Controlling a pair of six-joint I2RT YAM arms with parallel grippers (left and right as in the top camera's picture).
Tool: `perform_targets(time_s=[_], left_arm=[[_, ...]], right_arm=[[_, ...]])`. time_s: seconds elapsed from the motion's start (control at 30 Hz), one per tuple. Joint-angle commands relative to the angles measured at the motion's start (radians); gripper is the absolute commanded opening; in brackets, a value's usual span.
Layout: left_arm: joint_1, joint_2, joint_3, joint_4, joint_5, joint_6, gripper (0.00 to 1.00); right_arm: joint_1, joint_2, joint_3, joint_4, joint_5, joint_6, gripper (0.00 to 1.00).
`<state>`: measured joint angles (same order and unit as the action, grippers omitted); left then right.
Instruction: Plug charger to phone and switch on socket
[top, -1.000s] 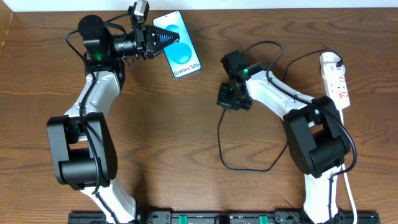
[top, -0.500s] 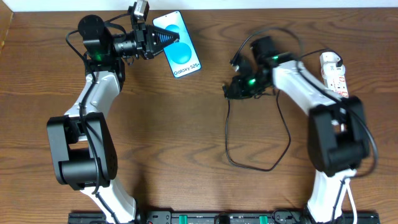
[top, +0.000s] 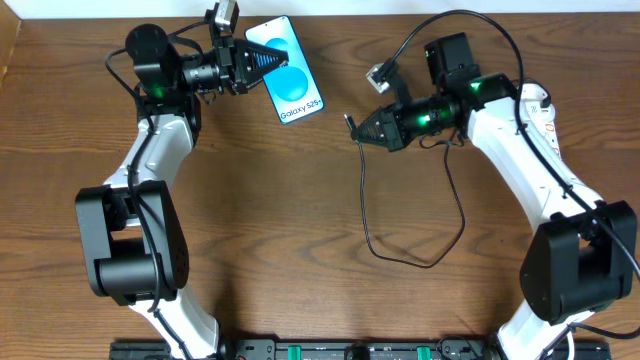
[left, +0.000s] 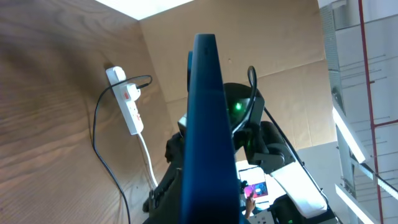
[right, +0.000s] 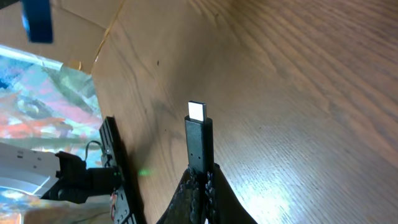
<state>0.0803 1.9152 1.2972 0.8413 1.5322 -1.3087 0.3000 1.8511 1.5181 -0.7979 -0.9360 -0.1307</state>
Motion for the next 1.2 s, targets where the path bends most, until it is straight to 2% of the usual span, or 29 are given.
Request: perform_targets(time_s=[0.0,0.23,0.57,1.17], left_arm=[[-0.003,-0.019,0.016,0.009,-0.033,0.005,0.07],[-0.003,-0.019,0.016,-0.037,-0.1,0.005,0.07],[-0.003,-0.019,0.016,-0.055,-0.158,-0.004,0.07],[-0.003,-0.019,0.016,-0.146,-0.188,-0.001,0.07]], right_arm=[[0.033,-0.002,0.006,0.001,0.061,0.048,0.01],[0.085,-0.019,0.006,0.002,0.179,0.093,0.01],[0.161,-0.137,0.006,0.0,0.43,0.134,0.01],[0.23,-0.156,0.006,0.0,0.44,0.134,0.01]])
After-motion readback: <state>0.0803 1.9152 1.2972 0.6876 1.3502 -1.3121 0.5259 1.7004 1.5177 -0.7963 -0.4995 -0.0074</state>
